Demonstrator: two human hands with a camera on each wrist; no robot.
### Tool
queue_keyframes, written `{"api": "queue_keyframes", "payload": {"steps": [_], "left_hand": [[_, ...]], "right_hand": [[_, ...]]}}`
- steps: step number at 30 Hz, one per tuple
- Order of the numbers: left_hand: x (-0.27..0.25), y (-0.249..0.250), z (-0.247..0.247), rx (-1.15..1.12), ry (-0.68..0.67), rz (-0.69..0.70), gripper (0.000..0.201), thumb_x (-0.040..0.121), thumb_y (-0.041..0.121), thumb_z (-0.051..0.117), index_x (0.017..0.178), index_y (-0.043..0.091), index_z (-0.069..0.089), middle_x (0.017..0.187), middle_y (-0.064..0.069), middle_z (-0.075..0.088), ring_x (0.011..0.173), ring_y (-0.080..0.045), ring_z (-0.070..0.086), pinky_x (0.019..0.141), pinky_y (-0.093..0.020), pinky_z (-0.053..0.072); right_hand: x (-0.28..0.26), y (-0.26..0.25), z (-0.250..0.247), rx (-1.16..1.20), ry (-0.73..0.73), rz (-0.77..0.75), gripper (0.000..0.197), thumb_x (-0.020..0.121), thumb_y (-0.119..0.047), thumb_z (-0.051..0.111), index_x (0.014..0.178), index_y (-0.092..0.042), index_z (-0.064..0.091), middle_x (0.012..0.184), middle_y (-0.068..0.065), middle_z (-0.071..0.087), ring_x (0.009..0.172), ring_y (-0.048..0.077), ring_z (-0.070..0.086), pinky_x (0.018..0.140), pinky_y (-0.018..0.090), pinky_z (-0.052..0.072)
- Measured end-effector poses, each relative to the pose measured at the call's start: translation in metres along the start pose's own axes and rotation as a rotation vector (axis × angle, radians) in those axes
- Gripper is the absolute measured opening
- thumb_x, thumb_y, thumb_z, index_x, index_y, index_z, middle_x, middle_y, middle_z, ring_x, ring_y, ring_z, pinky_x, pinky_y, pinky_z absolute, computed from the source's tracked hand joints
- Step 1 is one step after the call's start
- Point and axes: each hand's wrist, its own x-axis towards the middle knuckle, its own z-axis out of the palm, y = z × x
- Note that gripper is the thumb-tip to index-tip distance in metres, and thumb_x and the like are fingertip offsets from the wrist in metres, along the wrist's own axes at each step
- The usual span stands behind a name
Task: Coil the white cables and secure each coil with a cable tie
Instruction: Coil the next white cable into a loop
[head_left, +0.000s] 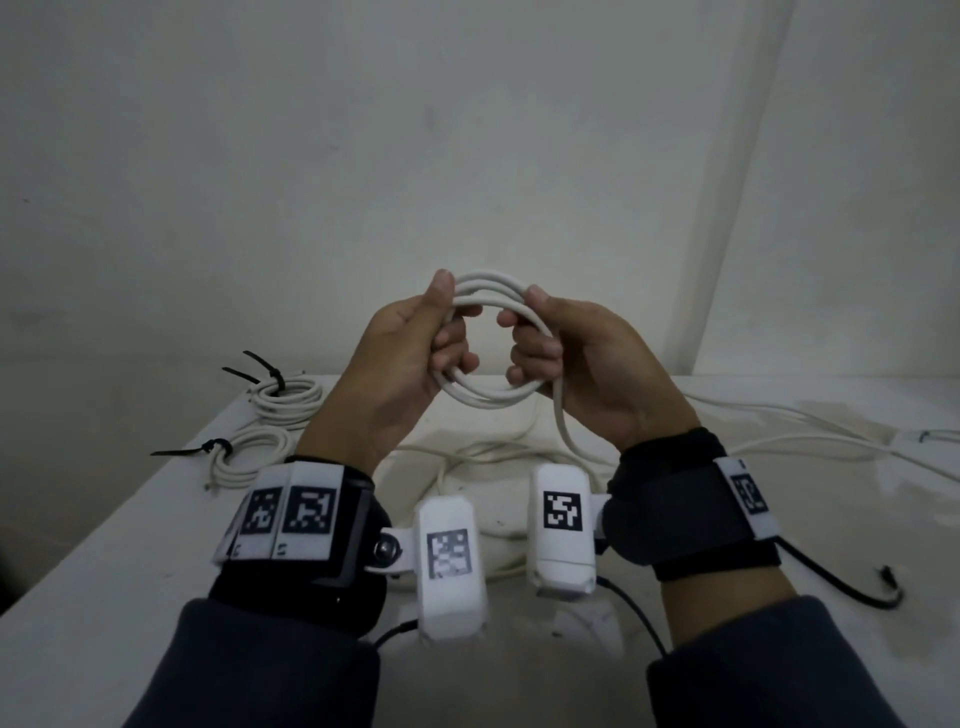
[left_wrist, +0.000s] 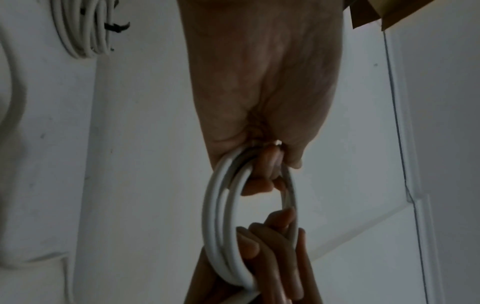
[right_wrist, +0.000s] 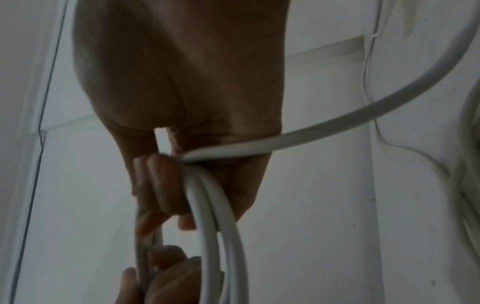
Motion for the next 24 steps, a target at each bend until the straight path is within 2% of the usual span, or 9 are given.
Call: {"api": "queue_keyframes", "payload": {"steps": [4,8,10,12,14,16,19,24], "left_hand": [[-0.001,0.004,0.006,0.057,0.075,0.025,0.037,0.100,0.035,0.040,0.080,0.008,0.055,0.053,0.006,0.030,0.043,-0.006,0.028,0.052,-0.018,0.040],[-0.001,0.000,0.010,0.157,0.137,0.064,0.038,0.098,0.038,0.043,0.077,0.008,0.054,0.057,0.003,0.034,0.048,-0.008,0.033,0.048,-0.018,0.040],[0.000,-0.002,0.010,0.214,0.143,0.079,0.039,0.097,0.040,0.044,0.076,0.010,0.054,0.054,0.006,0.036,0.046,-0.007,0.034,0.047,-0.018,0.040],[0.000,-0.003,0.009,0.272,0.132,0.088,0.039,0.097,0.042,0.044,0.074,0.012,0.054,0.054,0.006,0.038,0.046,-0.007,0.037,0.049,-0.021,0.040],[0.000,-0.004,0.008,0.323,0.119,0.087,0.040,0.097,0.043,0.043,0.072,0.014,0.052,0.055,0.005,0.038,0.045,-0.007,0.037,0.050,-0.022,0.040],[-0.001,-0.003,0.008,0.347,0.119,0.085,0.040,0.097,0.042,0.043,0.070,0.014,0.051,0.052,0.005,0.037,0.044,-0.007,0.035,0.047,-0.020,0.039],[-0.001,0.000,0.005,0.395,0.109,0.092,0.041,0.097,0.041,0.044,0.067,0.013,0.050,0.045,0.009,0.034,0.042,-0.008,0.031,0.043,-0.019,0.036],[0.000,0.004,-0.004,0.590,0.060,0.122,0.042,0.097,0.041,0.045,0.066,0.013,0.055,0.043,0.010,0.037,0.040,-0.007,0.034,0.043,-0.021,0.035]], "right_hand": [[-0.004,-0.002,-0.008,0.040,-0.115,-0.011,0.034,0.093,-0.025,0.042,0.100,0.001,0.063,0.055,-0.007,0.043,0.051,0.008,0.043,0.066,0.026,0.045],[-0.005,-0.002,-0.011,0.045,-0.142,-0.013,0.032,0.090,-0.021,0.044,0.106,0.002,0.060,0.060,-0.003,0.055,0.053,0.010,0.051,0.069,0.026,0.050],[-0.006,-0.003,-0.012,0.059,-0.152,-0.014,0.027,0.092,-0.015,0.043,0.109,0.001,0.058,0.065,0.001,0.058,0.053,0.010,0.050,0.069,0.028,0.050],[-0.005,-0.004,-0.011,0.063,-0.156,-0.002,0.033,0.092,-0.014,0.040,0.118,-0.002,0.055,0.069,0.003,0.056,0.052,0.011,0.046,0.069,0.030,0.047],[-0.004,-0.005,-0.010,0.067,-0.126,0.018,0.039,0.092,-0.010,0.036,0.126,-0.010,0.055,0.068,0.005,0.053,0.050,0.014,0.043,0.067,0.034,0.043],[-0.004,-0.005,-0.007,0.025,-0.099,0.011,0.041,0.093,-0.010,0.032,0.122,-0.016,0.061,0.065,0.005,0.049,0.049,0.015,0.040,0.066,0.036,0.040],[-0.005,-0.006,0.000,-0.118,-0.051,-0.023,0.036,0.096,-0.014,0.035,0.116,-0.015,0.065,0.068,0.008,0.050,0.050,0.016,0.042,0.064,0.035,0.043],[-0.006,-0.006,0.014,-0.375,0.059,-0.108,0.012,0.098,-0.020,0.052,0.106,-0.016,0.060,0.087,0.015,0.069,0.063,0.022,0.062,0.068,0.035,0.055]]}}
